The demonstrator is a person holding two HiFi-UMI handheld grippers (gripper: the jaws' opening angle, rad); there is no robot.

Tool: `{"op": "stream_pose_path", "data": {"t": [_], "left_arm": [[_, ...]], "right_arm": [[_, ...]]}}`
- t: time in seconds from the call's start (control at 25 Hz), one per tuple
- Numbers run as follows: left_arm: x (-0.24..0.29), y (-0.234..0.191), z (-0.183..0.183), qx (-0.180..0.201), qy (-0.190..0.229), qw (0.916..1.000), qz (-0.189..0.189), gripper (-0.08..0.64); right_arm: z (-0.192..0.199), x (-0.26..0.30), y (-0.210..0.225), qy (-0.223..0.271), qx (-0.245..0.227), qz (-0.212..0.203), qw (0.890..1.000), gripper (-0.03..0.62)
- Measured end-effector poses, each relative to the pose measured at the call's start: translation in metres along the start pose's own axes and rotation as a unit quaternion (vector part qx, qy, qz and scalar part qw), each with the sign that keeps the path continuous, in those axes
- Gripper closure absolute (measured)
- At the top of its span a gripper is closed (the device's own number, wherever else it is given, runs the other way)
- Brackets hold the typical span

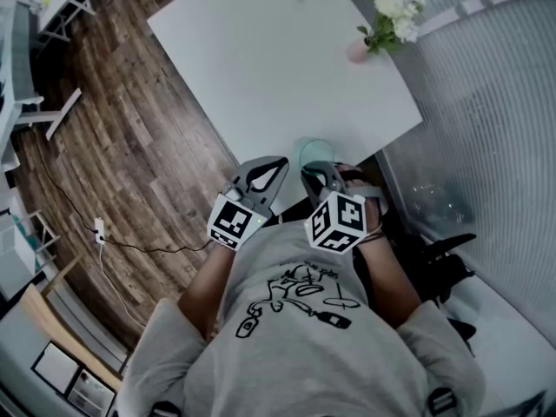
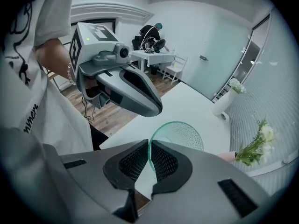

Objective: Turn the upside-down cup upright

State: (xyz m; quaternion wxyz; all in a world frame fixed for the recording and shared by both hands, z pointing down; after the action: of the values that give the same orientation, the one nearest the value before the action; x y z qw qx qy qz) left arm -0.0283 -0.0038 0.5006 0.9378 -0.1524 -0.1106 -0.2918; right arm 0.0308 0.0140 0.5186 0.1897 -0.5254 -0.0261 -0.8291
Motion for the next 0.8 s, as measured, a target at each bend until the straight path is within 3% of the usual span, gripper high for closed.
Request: {"op": "stream_pose_path", "data": {"t": [0.8], "left_arm": [[-0.033, 0.019, -0.102, 0.040, 0.072, 0.9966, 0.008, 0.557]], "right_arm": [[-0.059, -0.095, 0.021, 0.058, -0.029, 0.047, 0.997, 0.546]]}}
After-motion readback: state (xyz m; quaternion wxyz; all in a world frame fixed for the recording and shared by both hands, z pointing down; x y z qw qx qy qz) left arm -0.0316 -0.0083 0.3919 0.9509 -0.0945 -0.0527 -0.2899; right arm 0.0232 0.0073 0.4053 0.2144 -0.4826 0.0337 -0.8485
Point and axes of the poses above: the fingertips, and each gripper's own axes: x forward along the fingers, y to its right, z out of its underside, the point moved 3 cm from there along -x, backward along the fingers, and after that the axes turned 2 degrees about x, right-handed, at the moved point
